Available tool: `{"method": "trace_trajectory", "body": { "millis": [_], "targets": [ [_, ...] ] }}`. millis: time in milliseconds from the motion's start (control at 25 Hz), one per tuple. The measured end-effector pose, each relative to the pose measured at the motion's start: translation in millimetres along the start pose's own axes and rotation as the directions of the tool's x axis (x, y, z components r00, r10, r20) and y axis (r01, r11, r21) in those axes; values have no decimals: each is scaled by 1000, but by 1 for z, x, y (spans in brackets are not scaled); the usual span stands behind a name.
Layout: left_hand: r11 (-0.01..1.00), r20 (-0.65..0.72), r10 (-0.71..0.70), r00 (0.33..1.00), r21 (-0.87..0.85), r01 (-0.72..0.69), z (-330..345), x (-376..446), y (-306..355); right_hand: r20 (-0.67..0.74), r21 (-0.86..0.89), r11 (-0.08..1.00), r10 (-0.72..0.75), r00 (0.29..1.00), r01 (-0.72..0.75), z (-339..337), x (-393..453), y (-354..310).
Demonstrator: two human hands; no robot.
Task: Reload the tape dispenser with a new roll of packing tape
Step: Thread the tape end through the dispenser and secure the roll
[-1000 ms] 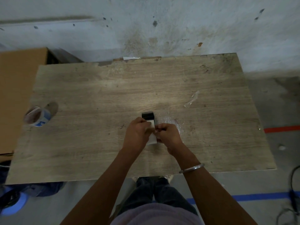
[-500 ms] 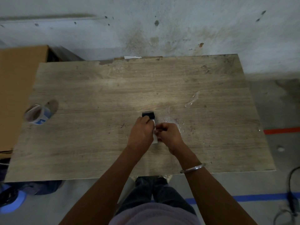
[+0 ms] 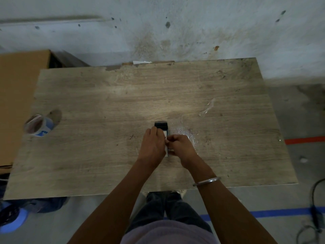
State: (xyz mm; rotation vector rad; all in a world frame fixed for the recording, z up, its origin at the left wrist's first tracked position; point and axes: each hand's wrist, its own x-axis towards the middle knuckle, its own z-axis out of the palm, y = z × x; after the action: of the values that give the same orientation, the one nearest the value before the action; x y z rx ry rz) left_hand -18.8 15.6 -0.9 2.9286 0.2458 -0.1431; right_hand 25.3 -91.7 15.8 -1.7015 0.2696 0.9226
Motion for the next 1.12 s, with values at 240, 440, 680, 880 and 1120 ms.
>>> {"method": "trace_trajectory", "body": {
  "millis": [240,440,680,880,1120],
  "targets": [
    [999,-91,-27,995,39,30,-3,-9,9,-118,87,994,76,990,-66,16,-2,-1],
    [996,-179,-43,983,-88,28,-10,-5,9,-146,90,993,84,986,-71,19,-3,2],
    [934,-47,-246,968,-279,224,-2,2,2,-158,105,993,71,985,-54,18,-3,2],
    [929,-1,-224,975,-303,213,-9,10,-2,-156,119,991,74,985,-56,16,-3,1],
    [783,-50,-336,940,-569,250,-15,-2,-23,-105,179,977,134,985,-114,8,-1,1]
  ]
}}
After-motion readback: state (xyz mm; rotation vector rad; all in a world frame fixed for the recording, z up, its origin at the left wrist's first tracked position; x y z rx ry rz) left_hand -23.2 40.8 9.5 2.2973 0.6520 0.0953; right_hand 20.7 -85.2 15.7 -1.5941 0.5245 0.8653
